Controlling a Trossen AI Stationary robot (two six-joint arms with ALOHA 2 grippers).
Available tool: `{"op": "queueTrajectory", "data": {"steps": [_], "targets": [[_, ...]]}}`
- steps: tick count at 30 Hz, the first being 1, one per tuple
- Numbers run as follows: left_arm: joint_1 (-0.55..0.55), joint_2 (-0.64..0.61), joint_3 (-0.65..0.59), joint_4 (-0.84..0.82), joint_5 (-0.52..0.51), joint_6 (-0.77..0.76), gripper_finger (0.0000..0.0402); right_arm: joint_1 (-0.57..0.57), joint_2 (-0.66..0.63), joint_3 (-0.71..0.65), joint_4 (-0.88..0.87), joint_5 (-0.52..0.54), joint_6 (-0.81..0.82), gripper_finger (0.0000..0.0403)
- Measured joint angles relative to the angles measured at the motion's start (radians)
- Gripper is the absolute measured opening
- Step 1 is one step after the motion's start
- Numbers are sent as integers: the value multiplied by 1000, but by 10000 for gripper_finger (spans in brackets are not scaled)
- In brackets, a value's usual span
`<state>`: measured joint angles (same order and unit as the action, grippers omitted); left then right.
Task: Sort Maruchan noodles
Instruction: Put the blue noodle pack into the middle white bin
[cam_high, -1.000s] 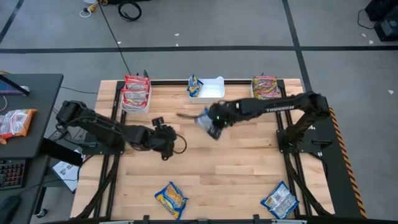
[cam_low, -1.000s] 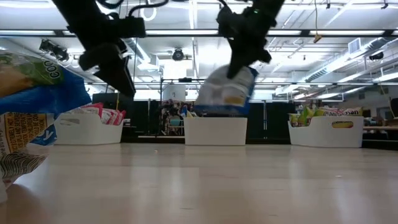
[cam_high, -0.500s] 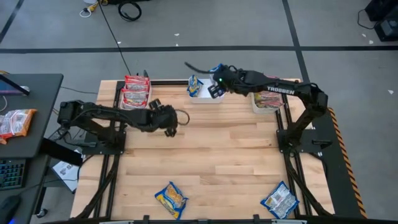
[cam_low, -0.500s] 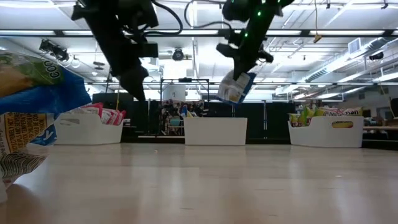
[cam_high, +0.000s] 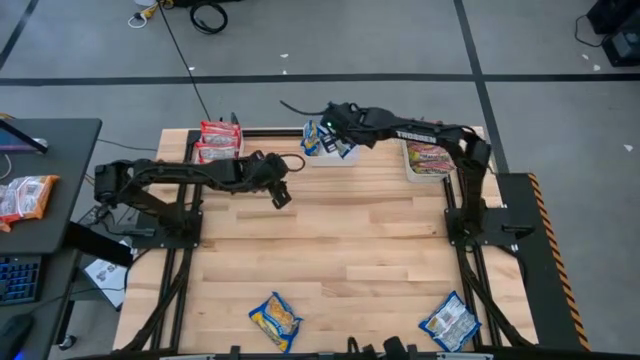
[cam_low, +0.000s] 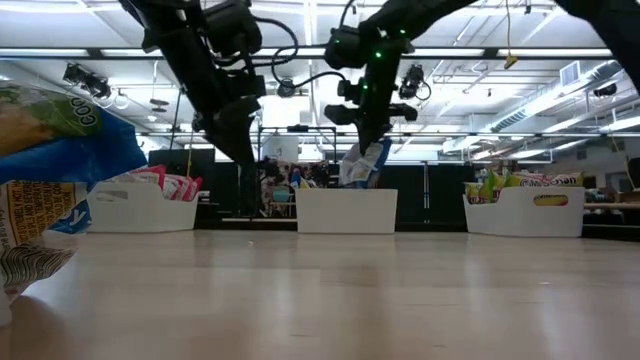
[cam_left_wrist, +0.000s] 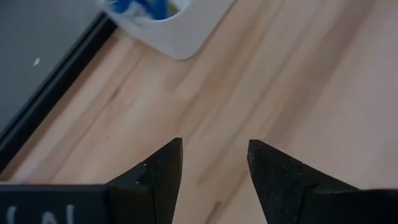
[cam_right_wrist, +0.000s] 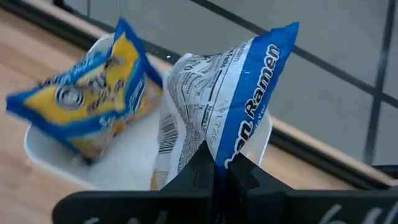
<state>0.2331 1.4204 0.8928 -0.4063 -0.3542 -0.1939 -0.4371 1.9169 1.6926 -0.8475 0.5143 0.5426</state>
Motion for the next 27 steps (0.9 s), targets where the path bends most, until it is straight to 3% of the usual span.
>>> {"op": "queueTrajectory", "data": {"steps": [5,12,16,21,27], "targets": [[56,1,0,-8,0,31,188,-15,62,156,-73,4,-5,10],[116,99,-1,82,32,30,188,-37,150,176,-171,-100,64,11],[124,208,-1,171,110,49,191,-33,195,174,-263,-25,93,12],[124,308,-1,268,121,75,213,-34,183,175,-371,60,143,13],[124,333,-1,367,144,76,240,-51,172,175,-436,25,172,13]]}}
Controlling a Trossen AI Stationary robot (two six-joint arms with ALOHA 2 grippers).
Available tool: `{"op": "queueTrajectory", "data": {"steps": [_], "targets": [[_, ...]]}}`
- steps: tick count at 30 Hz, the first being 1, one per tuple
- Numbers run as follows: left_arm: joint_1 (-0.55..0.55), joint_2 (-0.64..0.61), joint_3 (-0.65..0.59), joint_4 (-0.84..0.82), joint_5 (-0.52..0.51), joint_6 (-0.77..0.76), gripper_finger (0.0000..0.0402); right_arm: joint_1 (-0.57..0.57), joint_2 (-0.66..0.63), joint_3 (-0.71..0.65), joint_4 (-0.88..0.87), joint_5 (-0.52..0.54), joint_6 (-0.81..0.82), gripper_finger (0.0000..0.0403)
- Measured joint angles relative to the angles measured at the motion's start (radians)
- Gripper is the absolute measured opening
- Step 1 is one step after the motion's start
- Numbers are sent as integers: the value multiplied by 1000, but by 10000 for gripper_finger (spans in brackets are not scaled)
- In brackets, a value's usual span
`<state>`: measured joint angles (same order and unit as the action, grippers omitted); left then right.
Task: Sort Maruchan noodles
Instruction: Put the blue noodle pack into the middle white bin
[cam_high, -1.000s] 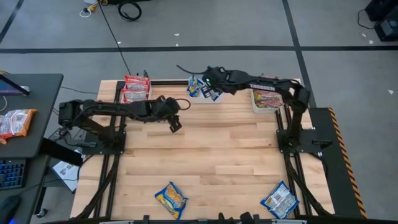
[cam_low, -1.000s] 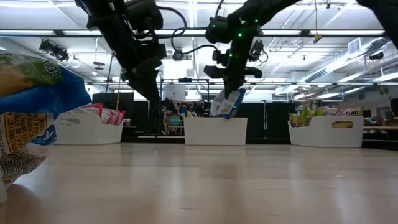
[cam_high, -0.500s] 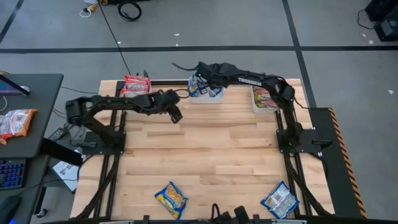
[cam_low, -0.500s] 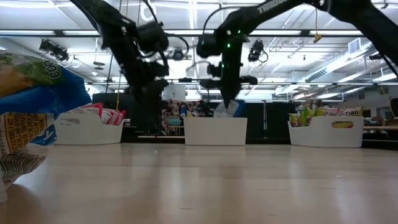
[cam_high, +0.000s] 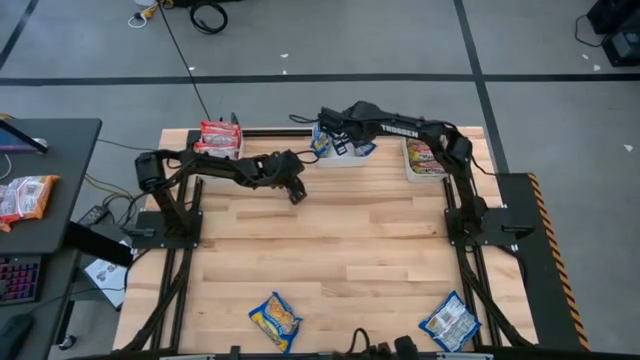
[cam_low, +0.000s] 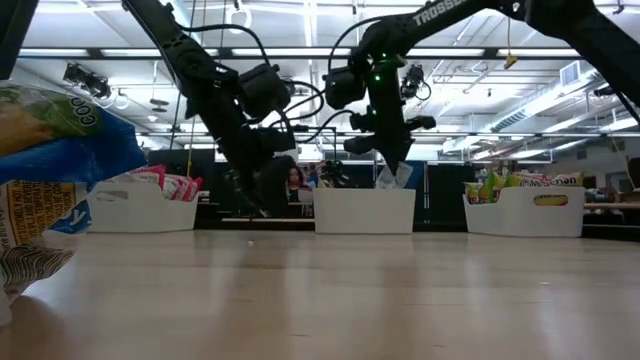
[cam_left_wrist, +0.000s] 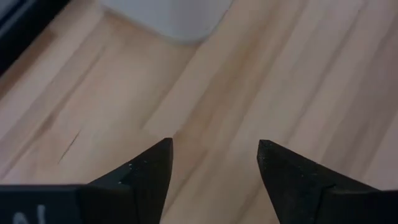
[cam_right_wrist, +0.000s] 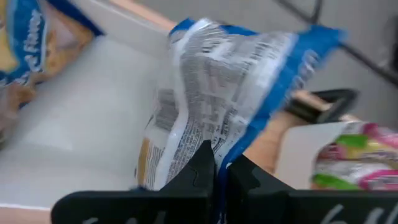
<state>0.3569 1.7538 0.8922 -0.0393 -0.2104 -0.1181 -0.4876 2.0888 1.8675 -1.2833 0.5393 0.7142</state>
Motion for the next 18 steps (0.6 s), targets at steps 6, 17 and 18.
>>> {"op": "queueTrajectory", "data": {"steps": [6,17,18], "targets": [[0,0,0,111,51,-1,243,-18,21,-1,40,-122,-24,14],[-1,-1,0,152,51,53,243,-59,30,-1,-166,-63,-9,15],[-1,-1,0,152,51,53,243,-63,25,0,-182,-62,-8,15]]}}
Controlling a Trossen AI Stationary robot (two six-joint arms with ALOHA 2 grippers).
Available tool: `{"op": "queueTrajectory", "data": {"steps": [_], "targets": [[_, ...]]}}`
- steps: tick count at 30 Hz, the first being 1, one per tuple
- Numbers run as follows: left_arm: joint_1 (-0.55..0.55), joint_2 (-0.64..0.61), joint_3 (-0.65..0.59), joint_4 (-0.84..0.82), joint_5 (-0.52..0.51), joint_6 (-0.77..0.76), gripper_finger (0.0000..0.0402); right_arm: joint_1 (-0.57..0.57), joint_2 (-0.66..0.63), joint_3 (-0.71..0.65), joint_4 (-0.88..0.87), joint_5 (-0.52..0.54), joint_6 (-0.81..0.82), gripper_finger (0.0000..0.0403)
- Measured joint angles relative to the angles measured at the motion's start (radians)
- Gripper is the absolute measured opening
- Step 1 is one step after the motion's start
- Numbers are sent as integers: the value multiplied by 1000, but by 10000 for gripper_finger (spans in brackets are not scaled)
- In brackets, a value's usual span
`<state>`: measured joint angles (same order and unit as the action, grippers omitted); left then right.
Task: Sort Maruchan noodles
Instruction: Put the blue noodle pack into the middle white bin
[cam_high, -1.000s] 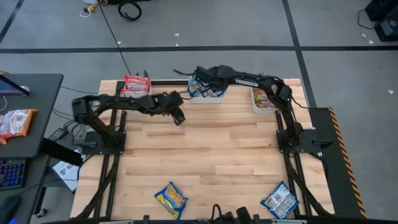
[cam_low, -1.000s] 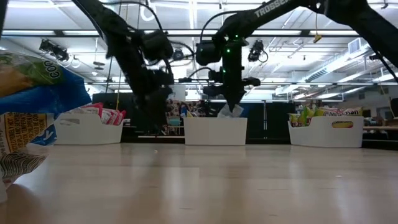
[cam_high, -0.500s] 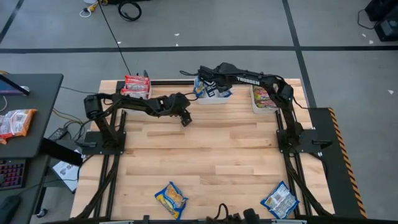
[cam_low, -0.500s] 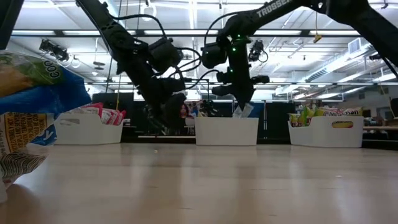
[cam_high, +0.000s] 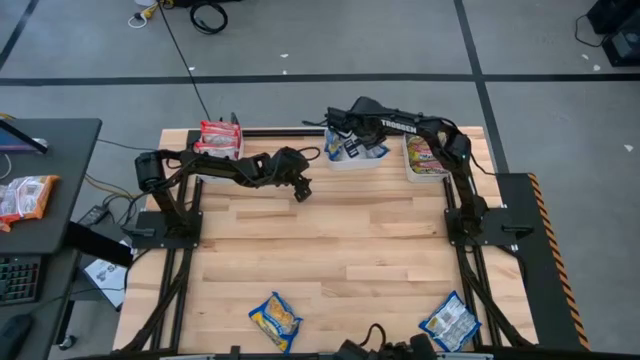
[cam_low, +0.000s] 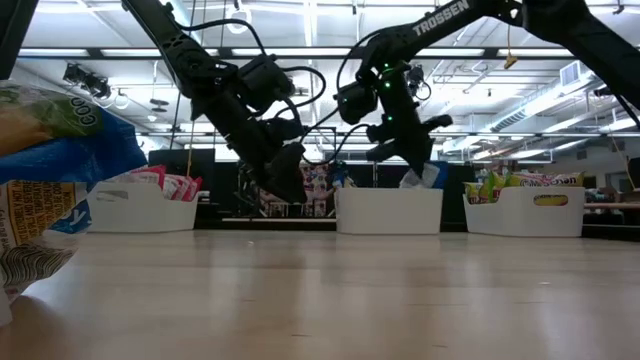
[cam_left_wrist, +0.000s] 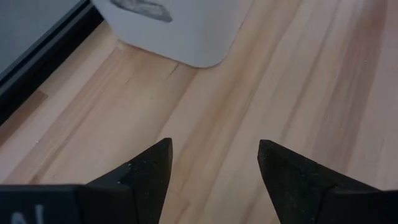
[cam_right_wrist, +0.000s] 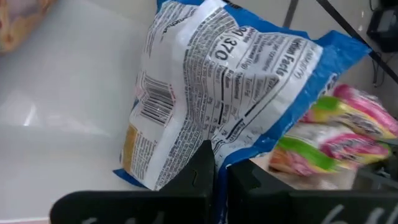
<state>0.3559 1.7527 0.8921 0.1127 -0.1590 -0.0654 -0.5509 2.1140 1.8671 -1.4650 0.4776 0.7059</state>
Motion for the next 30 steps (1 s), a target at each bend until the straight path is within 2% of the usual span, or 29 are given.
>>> {"op": "queueTrajectory", "data": {"steps": [5,11,18,27,30], "targets": [[0,0,0,1,0,-1,243,-4,-6,31,-42,-16,-49,15],[0,0,0,3,0,-1,243,-3,-6,84,-40,-114,-204,15],[0,0,0,2,-1,-1,243,-2,-6,72,-50,-164,-328,15],[0,0,0,2,0,3,243,-10,-6,-1,-57,-183,-340,15],[-2,0,0,4,-1,31,243,-19,-6,-18,-58,-127,-348,15]]}}
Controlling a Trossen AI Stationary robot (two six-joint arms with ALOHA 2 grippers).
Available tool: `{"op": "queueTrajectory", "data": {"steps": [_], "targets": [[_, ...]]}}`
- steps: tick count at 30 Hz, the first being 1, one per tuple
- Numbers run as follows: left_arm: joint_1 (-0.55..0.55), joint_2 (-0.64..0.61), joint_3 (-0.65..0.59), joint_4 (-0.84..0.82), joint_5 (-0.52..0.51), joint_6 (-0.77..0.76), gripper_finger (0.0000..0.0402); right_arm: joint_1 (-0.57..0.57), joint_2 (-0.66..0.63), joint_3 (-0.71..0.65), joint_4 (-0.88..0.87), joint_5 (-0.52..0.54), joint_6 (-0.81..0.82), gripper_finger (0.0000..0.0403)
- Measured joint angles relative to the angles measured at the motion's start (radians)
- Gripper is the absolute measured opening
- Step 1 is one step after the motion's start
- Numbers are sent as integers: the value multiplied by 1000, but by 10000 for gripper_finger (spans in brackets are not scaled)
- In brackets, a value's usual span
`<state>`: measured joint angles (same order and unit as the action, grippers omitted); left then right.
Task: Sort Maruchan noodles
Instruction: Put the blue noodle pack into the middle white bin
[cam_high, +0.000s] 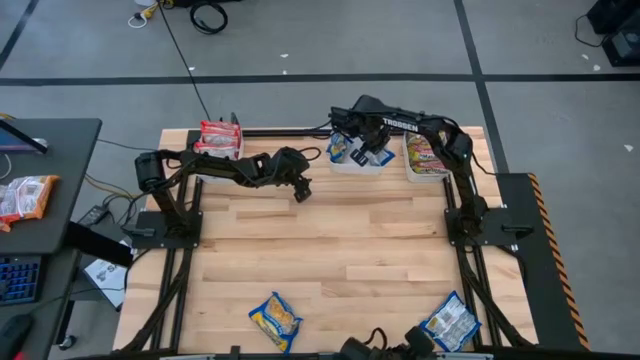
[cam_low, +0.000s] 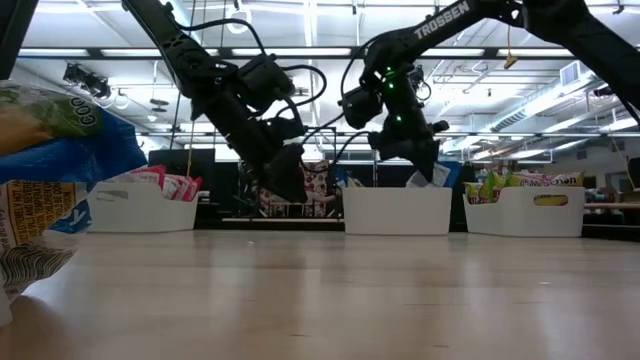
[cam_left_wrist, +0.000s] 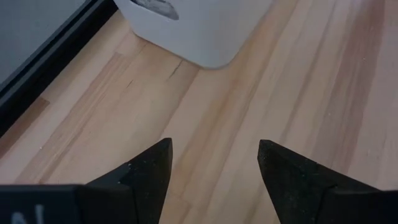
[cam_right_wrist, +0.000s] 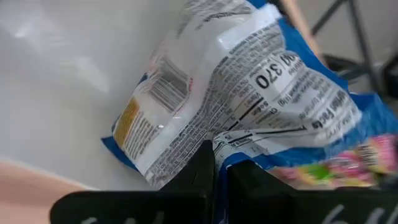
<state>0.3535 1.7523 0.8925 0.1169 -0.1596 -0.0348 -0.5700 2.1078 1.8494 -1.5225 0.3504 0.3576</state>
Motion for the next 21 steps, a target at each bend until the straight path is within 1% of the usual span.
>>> {"op": "queueTrajectory", "data": {"steps": [3,5,11,15,19,21], "targets": [[-9,0,0,11,0,38,243,-8,0,-6,6,63,-47,15],[-17,0,0,27,-1,61,243,-10,0,-6,24,75,-104,15],[-36,0,0,91,0,105,243,6,0,-6,145,29,-390,15],[-39,0,0,95,0,107,243,27,0,-6,224,13,-562,14],[-36,0,0,87,-1,109,243,45,0,-12,221,3,-713,14],[-36,0,0,83,-1,110,243,54,0,-21,186,11,-762,14]]}}
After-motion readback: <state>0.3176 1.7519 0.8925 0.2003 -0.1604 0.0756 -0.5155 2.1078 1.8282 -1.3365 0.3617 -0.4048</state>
